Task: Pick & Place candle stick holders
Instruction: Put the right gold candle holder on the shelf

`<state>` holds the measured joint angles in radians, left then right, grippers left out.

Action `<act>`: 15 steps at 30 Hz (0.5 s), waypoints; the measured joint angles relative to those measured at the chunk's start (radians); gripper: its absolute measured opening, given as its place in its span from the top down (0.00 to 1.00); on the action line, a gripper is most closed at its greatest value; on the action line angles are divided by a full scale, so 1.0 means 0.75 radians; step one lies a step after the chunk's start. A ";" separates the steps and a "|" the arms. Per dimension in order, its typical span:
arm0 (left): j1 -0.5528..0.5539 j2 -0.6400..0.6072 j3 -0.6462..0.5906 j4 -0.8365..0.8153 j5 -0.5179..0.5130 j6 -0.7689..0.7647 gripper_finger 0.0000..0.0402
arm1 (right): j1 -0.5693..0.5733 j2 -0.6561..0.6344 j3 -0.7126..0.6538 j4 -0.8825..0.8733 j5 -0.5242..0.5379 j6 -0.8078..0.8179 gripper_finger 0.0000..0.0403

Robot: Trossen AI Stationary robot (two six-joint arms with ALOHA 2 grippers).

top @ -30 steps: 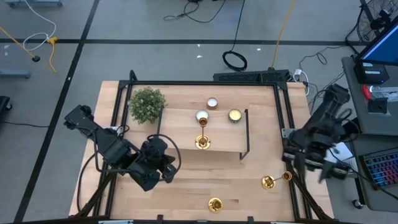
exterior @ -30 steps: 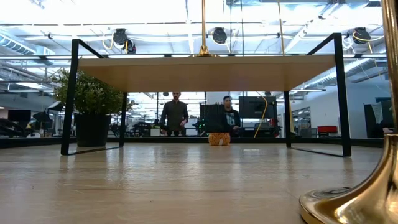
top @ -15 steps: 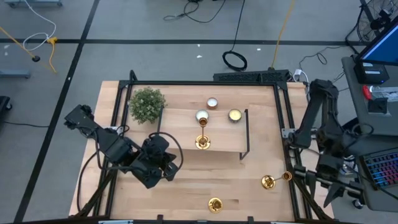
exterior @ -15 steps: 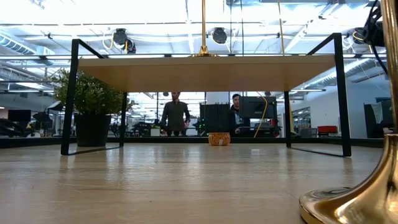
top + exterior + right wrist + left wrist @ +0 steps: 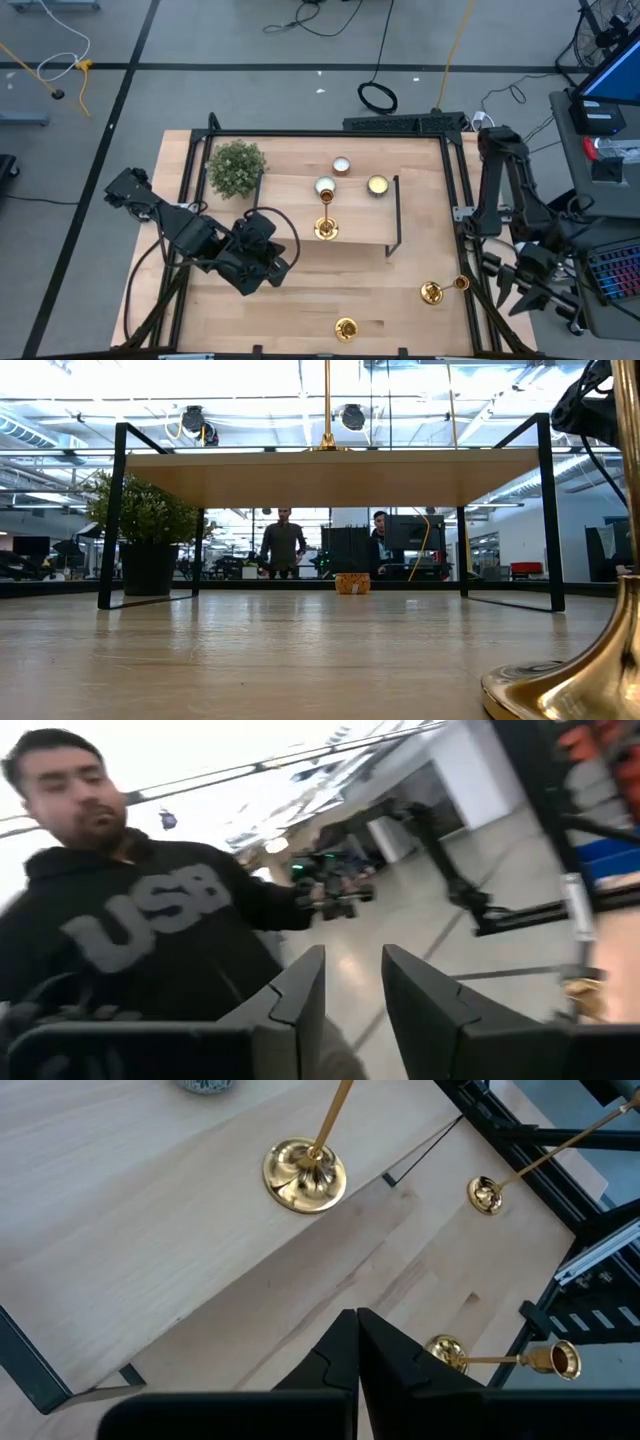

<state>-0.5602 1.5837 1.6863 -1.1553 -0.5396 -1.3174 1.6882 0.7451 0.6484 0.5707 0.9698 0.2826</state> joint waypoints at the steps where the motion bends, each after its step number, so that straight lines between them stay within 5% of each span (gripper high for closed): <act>1: 0.000 0.000 0.000 0.000 0.000 0.000 0.98 | 0.023 -0.001 -0.012 0.008 0.058 -0.013 0.77; 15: 0.000 0.000 0.000 0.038 0.060 -0.006 0.96 | 0.268 0.002 -0.169 0.014 0.557 0.035 0.82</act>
<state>-0.5602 1.5837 1.6863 -1.1266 -0.4945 -1.3217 1.8889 0.7464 0.5214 0.5815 1.3877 0.3084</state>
